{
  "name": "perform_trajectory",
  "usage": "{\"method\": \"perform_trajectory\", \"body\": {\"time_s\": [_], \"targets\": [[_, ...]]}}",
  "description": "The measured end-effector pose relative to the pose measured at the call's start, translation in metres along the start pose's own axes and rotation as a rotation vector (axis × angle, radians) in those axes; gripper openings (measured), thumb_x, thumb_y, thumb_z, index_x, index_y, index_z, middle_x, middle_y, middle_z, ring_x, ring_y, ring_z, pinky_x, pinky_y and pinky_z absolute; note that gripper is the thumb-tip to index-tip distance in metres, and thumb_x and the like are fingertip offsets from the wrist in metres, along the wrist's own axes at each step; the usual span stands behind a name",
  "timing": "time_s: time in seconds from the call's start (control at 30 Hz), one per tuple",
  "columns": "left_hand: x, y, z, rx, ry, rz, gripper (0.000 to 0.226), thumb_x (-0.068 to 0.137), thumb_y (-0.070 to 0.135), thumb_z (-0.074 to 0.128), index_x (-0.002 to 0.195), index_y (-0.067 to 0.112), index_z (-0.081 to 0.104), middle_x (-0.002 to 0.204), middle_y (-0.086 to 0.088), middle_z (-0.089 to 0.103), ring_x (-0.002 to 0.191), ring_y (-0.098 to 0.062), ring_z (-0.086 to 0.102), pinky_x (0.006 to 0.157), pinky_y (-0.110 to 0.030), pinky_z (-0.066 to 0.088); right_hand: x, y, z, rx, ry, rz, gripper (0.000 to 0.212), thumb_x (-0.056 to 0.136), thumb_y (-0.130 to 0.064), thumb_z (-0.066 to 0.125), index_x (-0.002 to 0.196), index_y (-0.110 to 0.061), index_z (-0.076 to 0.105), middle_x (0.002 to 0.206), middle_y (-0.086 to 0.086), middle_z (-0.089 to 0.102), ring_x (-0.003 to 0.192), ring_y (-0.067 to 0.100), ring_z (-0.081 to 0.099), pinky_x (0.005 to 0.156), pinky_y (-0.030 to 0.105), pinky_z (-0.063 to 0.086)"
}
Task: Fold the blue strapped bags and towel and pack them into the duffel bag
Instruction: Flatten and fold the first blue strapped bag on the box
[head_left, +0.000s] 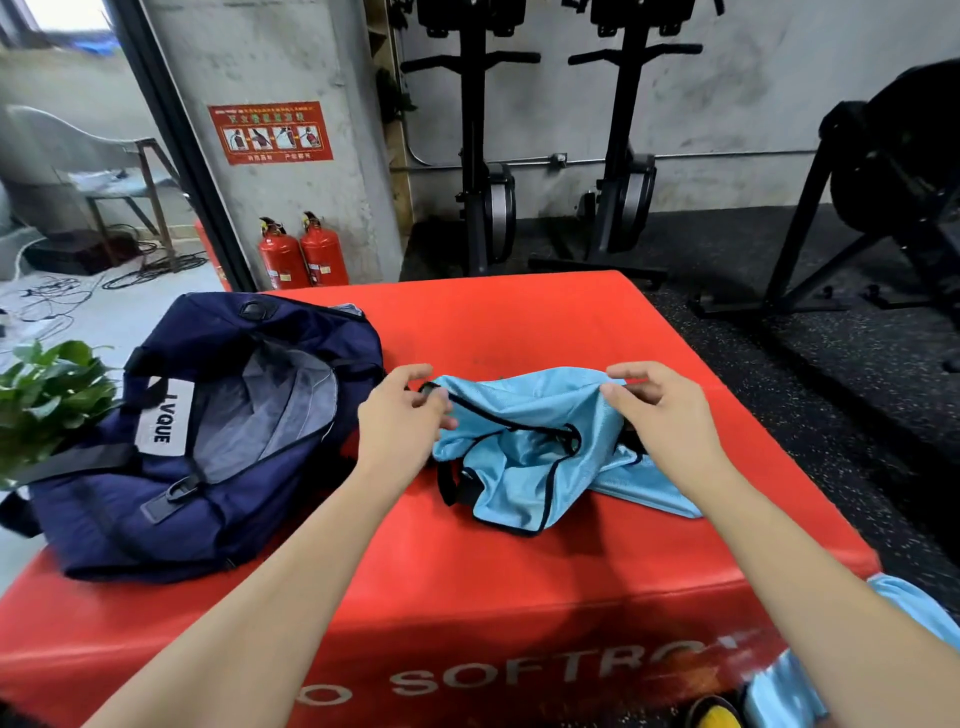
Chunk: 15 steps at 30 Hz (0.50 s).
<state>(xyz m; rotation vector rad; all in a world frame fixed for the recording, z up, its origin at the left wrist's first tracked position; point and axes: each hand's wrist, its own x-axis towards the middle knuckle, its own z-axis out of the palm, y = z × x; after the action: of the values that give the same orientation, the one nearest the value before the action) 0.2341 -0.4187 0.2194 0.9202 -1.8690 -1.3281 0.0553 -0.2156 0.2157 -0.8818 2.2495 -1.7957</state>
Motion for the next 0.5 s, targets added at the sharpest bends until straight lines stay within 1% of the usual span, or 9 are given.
{"method": "perform_trajectory", "body": {"time_s": [0.07, 0.13, 0.2, 0.23, 0.3, 0.33, 0.4, 0.43, 0.5], "targets": [[-0.009, 0.003, 0.009, -0.016, -0.099, 0.014, 0.039, 0.092, 0.011, 0.064, 0.128, 0.024, 0.054, 0.080, -0.001, 0.077, 0.078, -0.012, 0.075, 0.078, -0.033, 0.059, -0.004, -0.006, 0.006, 0.113, -0.044, 0.015, 0.014, 0.091, -0.021, 0.072, 0.101, -0.031, 0.072, 0.084, 0.007, 0.074, 0.067, 0.022, 0.054, 0.063, 0.049, 0.051], [-0.018, 0.002, 0.019, 0.016, -0.211, 0.056, 0.046, 0.090, 0.021, 0.066, 0.133, 0.033, 0.051, 0.084, 0.000, 0.077, 0.084, -0.018, 0.074, 0.086, -0.041, 0.058, -0.008, -0.013, 0.012, 0.182, -0.062, 0.001, 0.020, 0.094, -0.010, 0.067, 0.101, -0.027, 0.073, 0.088, 0.008, 0.074, 0.071, 0.016, 0.056, 0.065, 0.036, 0.047], [-0.027, 0.002, 0.027, 0.027, -0.301, 0.103, 0.045, 0.091, 0.040, 0.066, 0.133, 0.043, 0.050, 0.089, -0.003, 0.076, 0.087, -0.028, 0.071, 0.087, -0.047, 0.057, -0.012, -0.021, 0.017, 0.255, -0.088, -0.007, 0.025, 0.095, -0.003, 0.062, 0.100, -0.024, 0.074, 0.090, -0.002, 0.076, 0.078, 0.008, 0.063, 0.072, 0.025, 0.049], [-0.031, 0.005, 0.031, 0.000, -0.317, 0.112, 0.042, 0.094, 0.048, 0.064, 0.133, 0.046, 0.050, 0.090, -0.004, 0.074, 0.085, -0.027, 0.068, 0.086, -0.043, 0.056, -0.013, -0.024, 0.020, 0.289, -0.116, 0.000, 0.025, 0.096, -0.002, 0.061, 0.100, -0.023, 0.074, 0.091, -0.005, 0.076, 0.080, 0.005, 0.065, 0.073, 0.023, 0.050], [-0.038, 0.010, 0.040, -0.108, -0.305, 0.092, 0.043, 0.093, 0.062, 0.053, 0.134, 0.048, 0.051, 0.098, 0.002, 0.065, 0.088, -0.011, 0.062, 0.090, -0.035, 0.053, -0.017, -0.028, 0.024, 0.329, -0.196, 0.012, 0.026, 0.097, -0.001, 0.059, 0.099, -0.021, 0.075, 0.094, -0.005, 0.076, 0.084, 0.006, 0.066, 0.076, 0.025, 0.050], [-0.041, 0.014, 0.045, -0.192, -0.303, 0.047, 0.049, 0.089, 0.071, 0.050, 0.132, 0.049, 0.052, 0.111, 0.009, 0.064, 0.101, -0.005, 0.061, 0.100, -0.035, 0.052, -0.019, -0.031, 0.027, 0.341, -0.243, 0.013, 0.026, 0.097, 0.000, 0.059, 0.099, -0.020, 0.076, 0.096, -0.004, 0.076, 0.088, 0.008, 0.067, 0.079, 0.026, 0.051], [-0.045, 0.024, 0.054, -0.388, -0.332, -0.105, 0.062, 0.077, 0.084, 0.050, 0.128, 0.049, 0.056, 0.134, 0.010, 0.061, 0.122, -0.010, 0.060, 0.107, -0.042, 0.048, -0.024, -0.035, 0.031, 0.371, -0.332, 0.011, 0.024, 0.097, 0.000, 0.058, 0.101, -0.018, 0.075, 0.097, -0.003, 0.076, 0.093, 0.009, 0.067, 0.082, 0.024, 0.051], [-0.046, 0.028, 0.057, -0.499, -0.353, -0.200, 0.063, 0.076, 0.083, 0.051, 0.126, 0.047, 0.059, 0.134, 0.004, 0.063, 0.120, -0.015, 0.063, 0.105, -0.046, 0.050, -0.025, -0.035, 0.032, 0.384, -0.370, 0.012, 0.023, 0.098, -0.001, 0.058, 0.104, -0.016, 0.074, 0.097, -0.002, 0.075, 0.092, 0.009, 0.067, 0.081, 0.022, 0.051], [-0.048, 0.034, 0.059, -0.666, -0.406, -0.326, 0.048, 0.088, 0.068, 0.055, 0.124, 0.037, 0.062, 0.123, -0.004, 0.071, 0.111, -0.022, 0.069, 0.100, -0.050, 0.053, -0.026, -0.036, 0.033, 0.383, -0.429, 0.024, 0.024, 0.099, -0.006, 0.057, 0.114, -0.019, 0.072, 0.094, 0.003, 0.073, 0.087, 0.013, 0.064, 0.075, 0.022, 0.050]]}}
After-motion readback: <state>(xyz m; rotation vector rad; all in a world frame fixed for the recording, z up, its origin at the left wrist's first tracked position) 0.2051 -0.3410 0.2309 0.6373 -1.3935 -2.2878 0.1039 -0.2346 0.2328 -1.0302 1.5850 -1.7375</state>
